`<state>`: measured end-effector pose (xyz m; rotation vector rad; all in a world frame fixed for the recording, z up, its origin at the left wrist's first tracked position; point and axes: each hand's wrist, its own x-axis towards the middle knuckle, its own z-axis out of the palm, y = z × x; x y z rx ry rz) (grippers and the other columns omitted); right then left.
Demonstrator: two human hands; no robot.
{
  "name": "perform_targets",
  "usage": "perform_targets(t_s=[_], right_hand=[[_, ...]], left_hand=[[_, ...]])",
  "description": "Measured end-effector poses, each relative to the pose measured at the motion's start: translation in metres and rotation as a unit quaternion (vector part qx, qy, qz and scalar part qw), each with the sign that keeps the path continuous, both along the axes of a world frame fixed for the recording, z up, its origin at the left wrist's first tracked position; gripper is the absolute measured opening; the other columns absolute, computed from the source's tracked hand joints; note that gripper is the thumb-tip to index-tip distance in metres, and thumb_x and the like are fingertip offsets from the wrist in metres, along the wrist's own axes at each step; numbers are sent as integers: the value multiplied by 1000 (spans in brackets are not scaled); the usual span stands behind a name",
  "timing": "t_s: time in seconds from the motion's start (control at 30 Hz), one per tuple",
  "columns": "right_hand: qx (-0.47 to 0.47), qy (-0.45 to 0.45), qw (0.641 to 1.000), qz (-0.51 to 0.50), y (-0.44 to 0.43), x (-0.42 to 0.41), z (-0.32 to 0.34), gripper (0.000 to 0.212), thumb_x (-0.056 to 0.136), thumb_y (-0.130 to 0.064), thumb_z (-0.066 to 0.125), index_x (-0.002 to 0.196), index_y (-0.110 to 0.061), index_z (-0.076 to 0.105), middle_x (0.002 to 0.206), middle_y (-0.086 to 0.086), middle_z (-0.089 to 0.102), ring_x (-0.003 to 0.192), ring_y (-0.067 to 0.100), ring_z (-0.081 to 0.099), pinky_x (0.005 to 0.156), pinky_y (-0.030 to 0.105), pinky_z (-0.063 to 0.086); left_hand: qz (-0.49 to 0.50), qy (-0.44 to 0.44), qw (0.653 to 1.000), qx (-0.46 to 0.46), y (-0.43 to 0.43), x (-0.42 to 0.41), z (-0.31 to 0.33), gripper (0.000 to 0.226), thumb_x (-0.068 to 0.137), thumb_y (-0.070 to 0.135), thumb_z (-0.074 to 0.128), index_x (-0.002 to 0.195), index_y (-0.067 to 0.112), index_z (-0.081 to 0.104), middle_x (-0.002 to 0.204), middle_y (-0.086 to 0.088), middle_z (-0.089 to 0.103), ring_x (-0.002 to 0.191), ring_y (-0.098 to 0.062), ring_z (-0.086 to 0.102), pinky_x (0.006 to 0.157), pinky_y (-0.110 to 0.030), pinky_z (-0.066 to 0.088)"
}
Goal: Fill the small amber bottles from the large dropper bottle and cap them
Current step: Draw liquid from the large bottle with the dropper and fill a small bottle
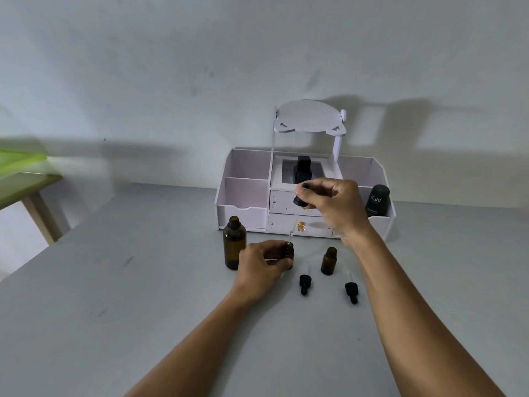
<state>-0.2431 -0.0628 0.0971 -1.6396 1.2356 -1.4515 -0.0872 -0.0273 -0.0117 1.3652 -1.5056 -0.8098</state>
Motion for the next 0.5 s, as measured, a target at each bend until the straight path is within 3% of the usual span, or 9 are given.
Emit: perform_targets(t_s=[0.17, 0.33, 0.5], right_hand=[[-2, 6, 1000, -1, -1, -1, -2, 6, 80, -20, 81, 86, -18, 80, 79, 3, 78, 78, 25, 74, 81, 44, 62], [-13, 11, 1000, 9, 2, 1, -1, 3, 82, -14, 80, 84, -17, 79, 73, -3, 76, 64, 3, 70, 75, 27, 58], [-20, 21, 1000, -2, 1, 3, -2, 5, 81, -16, 80, 81, -21, 79, 74, -3, 76, 70, 9, 72, 81, 33, 61]], left_hand=[[-4, 5, 1000, 0, -1, -1, 0, 37, 81, 7, 79, 117, 13, 73, 91, 13, 71, 79, 21, 63, 73, 2, 45], [-8, 9, 1000, -1, 0, -1, 0, 37, 82, 6, 78, 117, 12, 72, 92, 11, 71, 78, 21, 63, 72, 1, 45], [-8, 9, 1000, -2, -1, 0, -2, 36, 82, 7, 78, 117, 12, 73, 93, 11, 71, 79, 21, 63, 73, 2, 45]])
